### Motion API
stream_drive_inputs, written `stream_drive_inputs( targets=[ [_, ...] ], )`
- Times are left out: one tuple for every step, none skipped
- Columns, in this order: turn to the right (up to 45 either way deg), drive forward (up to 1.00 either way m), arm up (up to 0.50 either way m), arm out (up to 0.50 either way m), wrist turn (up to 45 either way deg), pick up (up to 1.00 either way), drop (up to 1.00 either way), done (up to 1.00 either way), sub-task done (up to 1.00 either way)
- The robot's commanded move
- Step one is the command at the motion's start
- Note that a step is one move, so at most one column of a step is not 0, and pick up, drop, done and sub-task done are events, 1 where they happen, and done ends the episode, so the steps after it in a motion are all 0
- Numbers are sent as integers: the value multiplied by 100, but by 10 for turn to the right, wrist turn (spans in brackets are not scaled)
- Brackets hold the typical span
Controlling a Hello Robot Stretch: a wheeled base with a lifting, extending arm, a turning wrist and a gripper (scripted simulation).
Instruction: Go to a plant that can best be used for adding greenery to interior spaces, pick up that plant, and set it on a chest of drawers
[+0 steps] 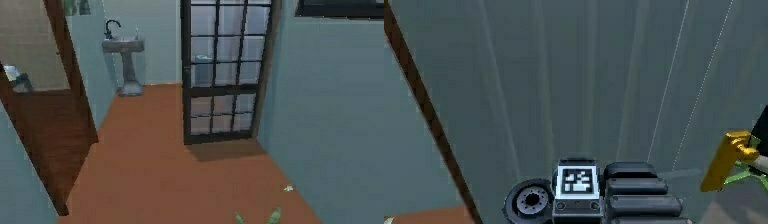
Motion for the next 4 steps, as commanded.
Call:
stream_drive_inputs(
  targets=[
    [-120, 0, 0, 0, 0, 0, 0, 0, 0],
    [0, 100, 0, 0, 0, 0, 0, 0, 0],
    [0, 65, 0, 0, 0, 0, 0, 0, 0],
    [-60, 0, 0, 0, 0, 0, 0, 0, 0]
  ],
)
